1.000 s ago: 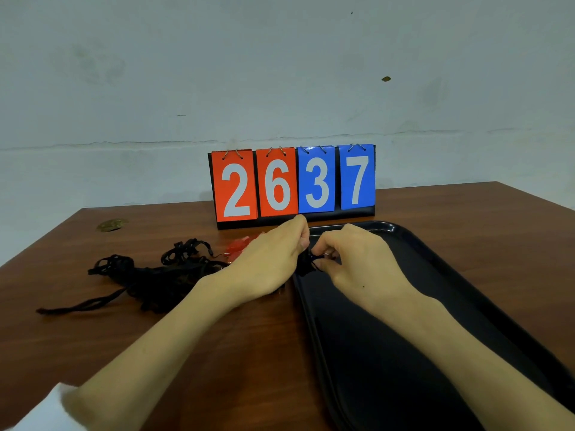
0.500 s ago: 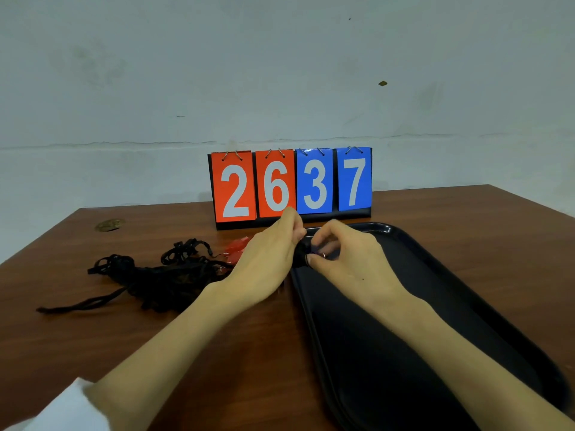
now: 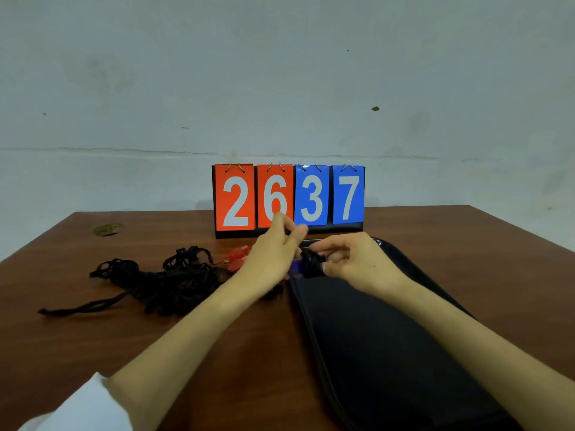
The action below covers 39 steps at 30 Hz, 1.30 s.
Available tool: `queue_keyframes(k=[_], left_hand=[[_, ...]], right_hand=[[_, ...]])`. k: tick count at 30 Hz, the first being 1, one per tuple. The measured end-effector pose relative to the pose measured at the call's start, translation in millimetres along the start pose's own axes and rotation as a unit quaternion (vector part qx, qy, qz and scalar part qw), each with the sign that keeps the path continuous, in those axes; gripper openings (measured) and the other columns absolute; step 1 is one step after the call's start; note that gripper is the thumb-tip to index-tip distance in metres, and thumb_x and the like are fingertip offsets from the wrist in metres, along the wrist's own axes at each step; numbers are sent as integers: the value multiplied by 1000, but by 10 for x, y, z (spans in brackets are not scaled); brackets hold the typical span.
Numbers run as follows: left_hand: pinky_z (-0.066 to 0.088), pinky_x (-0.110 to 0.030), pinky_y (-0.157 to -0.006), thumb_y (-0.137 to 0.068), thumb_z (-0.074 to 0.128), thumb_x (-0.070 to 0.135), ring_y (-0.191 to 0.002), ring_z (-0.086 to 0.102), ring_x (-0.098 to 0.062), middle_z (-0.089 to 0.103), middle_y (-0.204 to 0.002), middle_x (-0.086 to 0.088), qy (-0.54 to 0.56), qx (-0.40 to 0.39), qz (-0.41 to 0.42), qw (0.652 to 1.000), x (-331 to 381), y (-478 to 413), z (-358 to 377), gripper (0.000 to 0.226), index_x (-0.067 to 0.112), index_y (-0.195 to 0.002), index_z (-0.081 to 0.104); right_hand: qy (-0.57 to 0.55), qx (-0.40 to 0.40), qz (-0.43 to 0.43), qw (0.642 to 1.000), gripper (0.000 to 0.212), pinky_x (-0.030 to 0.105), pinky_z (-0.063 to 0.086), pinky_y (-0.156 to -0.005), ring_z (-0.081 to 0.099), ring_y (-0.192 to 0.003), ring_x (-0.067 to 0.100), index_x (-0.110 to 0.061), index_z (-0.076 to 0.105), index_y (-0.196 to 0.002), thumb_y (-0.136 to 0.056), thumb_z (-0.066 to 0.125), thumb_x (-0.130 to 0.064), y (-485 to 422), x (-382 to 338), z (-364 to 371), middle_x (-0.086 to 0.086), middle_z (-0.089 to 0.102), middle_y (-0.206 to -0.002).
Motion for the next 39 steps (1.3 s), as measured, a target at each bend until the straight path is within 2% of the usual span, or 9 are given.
queue_keyframes(k=[7, 12, 14, 19, 21, 25, 30, 34, 39], left_hand=[[45, -19, -56, -95, 49, 22, -66, 57, -10, 62, -87, -1, -159, -69, -95, 980, -398, -160, -409, 9, 14, -100, 52], [41, -15, -79, -89, 51, -3, -111, 57, -16, 60, -118, -4, -239, -135, -71, 959, -486, -142, -386, 17, 8, -96, 61], [40, -19, -84, -88, 50, -6, -114, 55, -18, 60, -124, -6, -270, -127, -59, 953, -495, -141, -373, 21, 6, -94, 66], [47, -26, -74, -88, 58, 19, -86, 56, -13, 62, -109, 1, -307, -120, -31, 944, -549, -100, -264, 16, 6, -87, 67], [52, -33, -78, -86, 61, 31, -88, 61, -16, 65, -106, 3, -336, -105, -32, 935, -581, -92, -192, 21, 13, -75, 59], [52, -37, -81, -83, 59, 43, -91, 62, -19, 64, -117, -2, -408, -64, -21, 911, -553, -77, -108, 30, 19, -69, 50], [53, -33, -78, -82, 66, 29, -87, 63, -16, 68, -102, -5, -317, -18, -46, 947, -513, -75, -212, 21, 8, -84, 69], [47, -18, -62, -86, 64, 24, -73, 59, -9, 70, -85, -6, -216, 27, -47, 975, -378, -152, -394, 17, 9, -82, 70], [47, -17, -61, -85, 65, 23, -71, 63, -9, 67, -80, 0, -160, 45, 1, 986, -77, -130, -491, 10, 16, -86, 59]], right_hand=[[-17, 105, 152, 983, 43, 30, 46, -93, 55, -108, 20, -9, 54, -124, -83, 59, 3, -378, 608, 28, 9, 59, -113], [11, 129, 135, 982, 42, 24, 44, -81, 53, -92, 13, -10, 51, -124, -83, 63, -6, -526, 638, 240, 5, 56, -102], [24, 131, 132, 982, 38, 23, 44, -78, 54, -90, 12, -11, 53, -120, -83, 64, -12, -536, 629, 291, 6, 57, -106], [45, 144, 151, 977, 35, 36, 48, -89, 56, -100, 18, -16, 54, -117, -85, 60, -28, -510, 615, 291, 6, 56, -116], [57, 175, 152, 971, 38, 47, 44, -98, 51, -112, 23, -17, 53, -120, -85, 60, -29, -465, 563, 222, 6, 51, -123], [4, 204, 103, 974, 35, 47, 45, -98, 48, -117, 20, -18, 52, -118, -85, 61, -22, -382, 393, 186, 5, 48, -124], [-58, 171, 81, 980, 22, 27, 51, -82, 54, -101, 9, -22, 59, -109, -86, 60, -19, -263, 183, 316, -3, 56, -111], [-163, 64, 131, 976, 17, 14, 41, -59, 56, -77, 3, -17, 64, -100, -92, 53, -28, -216, -16, 467, -4, 63, -89], [-448, 16, 209, 869, 31, 26, 53, -74, 66, -85, 14, -13, 64, -102, -85, 62, -38, -215, -171, 575, 3, 71, -94]])
Point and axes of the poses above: each hand's wrist, its own y-axis away from the middle knuckle, its own z-axis out of the palm, x = y × z, the point moved 5 cm from there along -y, towards the middle knuckle
